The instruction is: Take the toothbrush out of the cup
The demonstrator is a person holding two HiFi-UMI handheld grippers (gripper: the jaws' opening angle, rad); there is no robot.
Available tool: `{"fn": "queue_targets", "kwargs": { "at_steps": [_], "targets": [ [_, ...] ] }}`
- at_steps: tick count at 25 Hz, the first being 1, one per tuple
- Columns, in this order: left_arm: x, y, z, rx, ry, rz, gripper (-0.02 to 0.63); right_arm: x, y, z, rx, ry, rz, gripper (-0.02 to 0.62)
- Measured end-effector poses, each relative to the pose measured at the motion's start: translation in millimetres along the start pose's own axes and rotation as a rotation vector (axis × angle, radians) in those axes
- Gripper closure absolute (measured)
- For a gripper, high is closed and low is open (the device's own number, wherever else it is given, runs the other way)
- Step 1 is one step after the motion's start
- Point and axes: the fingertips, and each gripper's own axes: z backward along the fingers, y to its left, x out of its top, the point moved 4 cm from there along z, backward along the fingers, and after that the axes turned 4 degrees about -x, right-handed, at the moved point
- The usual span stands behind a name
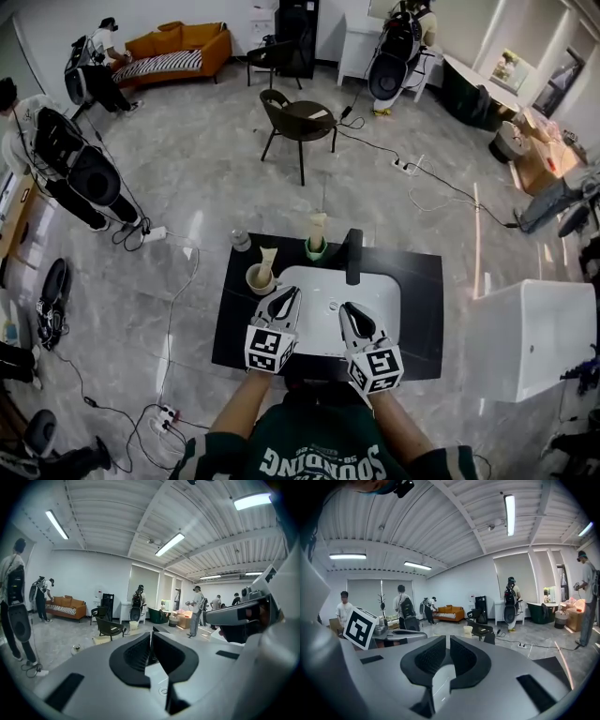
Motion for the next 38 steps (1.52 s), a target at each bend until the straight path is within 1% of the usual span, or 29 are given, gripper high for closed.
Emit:
{"fn": "queue_targets", "kwargs": {
  "at_steps": [3, 5, 7, 9, 13, 19, 23, 28, 38],
  "targets": [
    [-2.2, 0.0, -9.5, 0.010, -0.001, 0.002, 0.582, -1.2, -6.1, -1.4, -0.002, -0.001, 0.010, 0.552],
    [-5.9, -1.2, -17.7, 0.007, 0.011, 0.009, 0.524, -2.1, -11.6, -2.6, -0.005, -0.003, 0.008, 0.552],
    [-7.7, -0.4, -26.5, 0.007, 0.022, 0.018, 0.488, -1.2, -17.3, -4.6, -0.008, -0.007, 0.002, 0.552],
    [-6.8, 1.5, -34.9, 0.016, 0.022, 0.024, 0.471, 0.4, -22.4, -6.8, -0.009, -0.010, -0.002, 0.552],
    [-4.3, 7.0, -58.6, 0.041, 0.022, 0.010, 0.428, 3.3, -31.2, -10.3, -0.003, -0.008, -0.002, 0.552],
    [-11.1, 10.9, -101.2, 0.036, 0.055, 0.024, 0.372, 10.4, -42.5, -16.7, 0.021, -0.009, 0.019, 0.552],
    [-14.7, 21.8, -124.9, 0.062, 0.061, 0.069, 0.354, 10.8, -53.5, -26.6, 0.025, -0.001, 0.026, 0.552],
    [-22.8, 36.7, -156.1, 0.103, 0.092, 0.093, 0.353, 5.3, -73.7, -40.7, 0.023, 0.024, 0.026, 0.552],
    [-44.1, 64.3, -206.0, 0.143, 0.173, 0.102, 0.353, -7.8, -103.8, -65.2, 0.030, 0.079, 0.002, 0.552]
  ]
}}
